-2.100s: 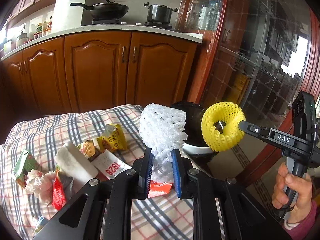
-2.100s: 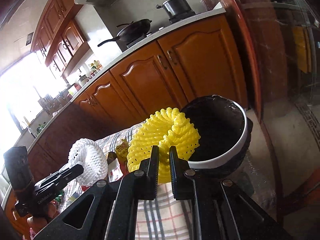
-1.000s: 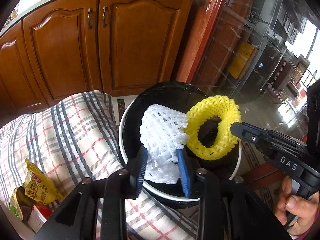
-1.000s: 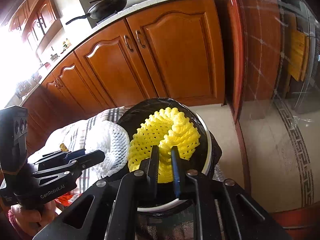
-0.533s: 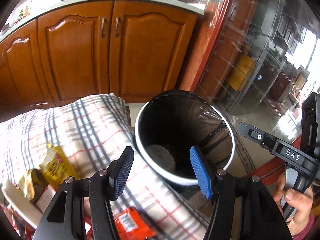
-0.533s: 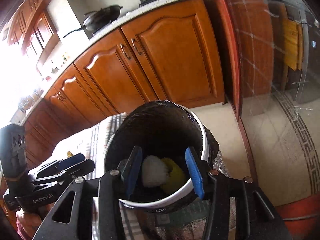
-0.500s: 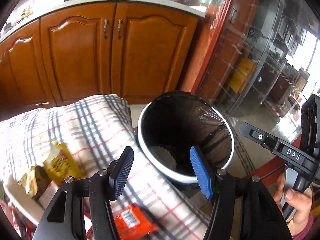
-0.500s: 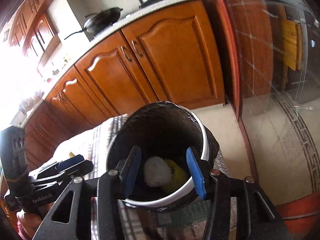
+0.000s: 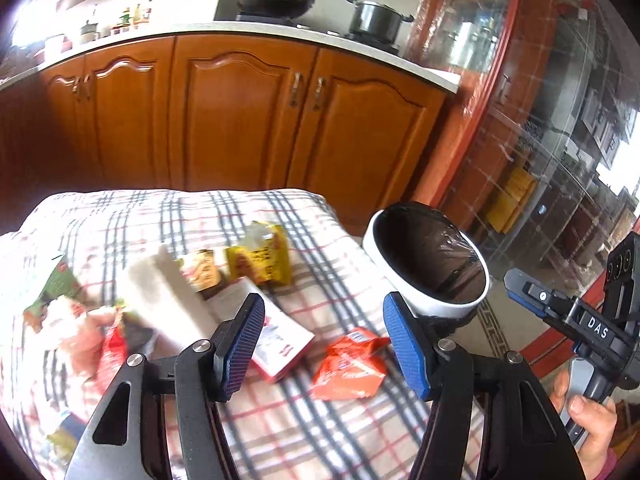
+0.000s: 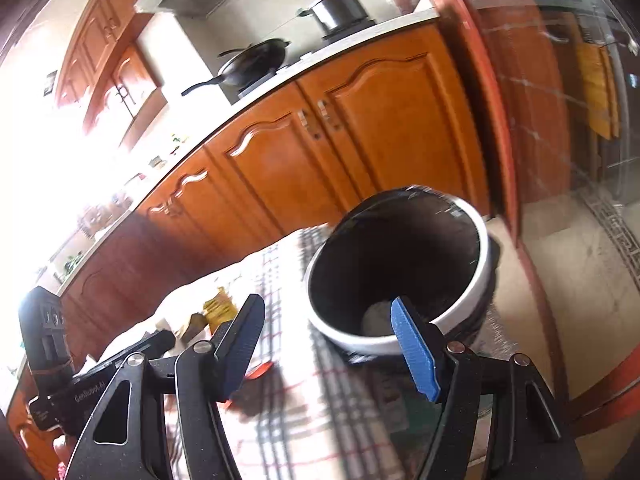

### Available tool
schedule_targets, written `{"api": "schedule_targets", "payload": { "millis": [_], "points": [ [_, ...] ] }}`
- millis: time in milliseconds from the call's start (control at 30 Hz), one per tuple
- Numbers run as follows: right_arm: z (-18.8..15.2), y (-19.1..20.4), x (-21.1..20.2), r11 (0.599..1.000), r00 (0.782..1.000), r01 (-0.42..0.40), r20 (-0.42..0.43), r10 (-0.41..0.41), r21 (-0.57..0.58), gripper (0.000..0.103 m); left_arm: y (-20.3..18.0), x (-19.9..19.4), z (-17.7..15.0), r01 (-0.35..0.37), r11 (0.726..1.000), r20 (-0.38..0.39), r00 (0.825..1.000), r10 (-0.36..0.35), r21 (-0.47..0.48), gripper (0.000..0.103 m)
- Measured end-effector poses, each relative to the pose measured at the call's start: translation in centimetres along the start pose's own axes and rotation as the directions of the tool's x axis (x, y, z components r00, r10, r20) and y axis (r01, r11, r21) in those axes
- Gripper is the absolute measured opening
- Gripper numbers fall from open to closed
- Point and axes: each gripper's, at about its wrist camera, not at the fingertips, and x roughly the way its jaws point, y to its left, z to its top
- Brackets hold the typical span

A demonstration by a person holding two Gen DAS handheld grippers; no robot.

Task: Collect trash
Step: 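Grasp the red snack bag with the left tool while the right tool grasps the orange packet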

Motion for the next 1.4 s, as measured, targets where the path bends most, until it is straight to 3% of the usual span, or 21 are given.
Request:
{"api": "schedule_targets", "payload": {
  "millis": [533, 833, 1200, 1300, 1333, 1400],
  "points": [
    [-4.4, 6.3, 1.8, 0.994, 0.990, -0.089, -0.117, 0.081, -0.067, 0.068, 5.9, -8.5, -3.6, -0.119, 0.991, -0.005, 0.993, 0.118, -0.064, 0.064],
    [-7.0, 7.7, 4.2, 0.994, 0.979, -0.097, -0.183, 0.085, -0.056, 0.068, 7.2, -8.4, -3.2, -0.136, 0.988, -0.052, 0.990, 0.133, -0.072, 0.064],
    [-7.2, 8.3, 6.1, 0.995, 0.972, -0.075, -0.228, 0.057, -0.070, 0.068, 7.1, -4.8, -2.3, -0.157, 0.987, -0.101, 0.983, 0.152, -0.035, 0.062],
    [-7.3, 8.4, 7.1, 0.995, 0.967, -0.067, -0.250, 0.047, -0.071, 0.065, 7.5, -4.0, -2.2, -0.154, 0.987, -0.112, 0.983, 0.149, -0.038, 0.058],
    [-7.4, 8.4, 7.4, 0.995, 0.966, -0.064, -0.254, 0.044, -0.075, 0.064, 7.6, -3.7, -2.2, -0.150, 0.988, -0.119, 0.982, 0.145, -0.039, 0.048],
    [-7.6, 8.4, 8.1, 0.995, 0.965, -0.058, -0.261, 0.036, -0.078, 0.043, 7.9, -3.3, -2.2, -0.142, 0.989, -0.124, 0.983, 0.136, -0.044, 0.045]
  ]
}}
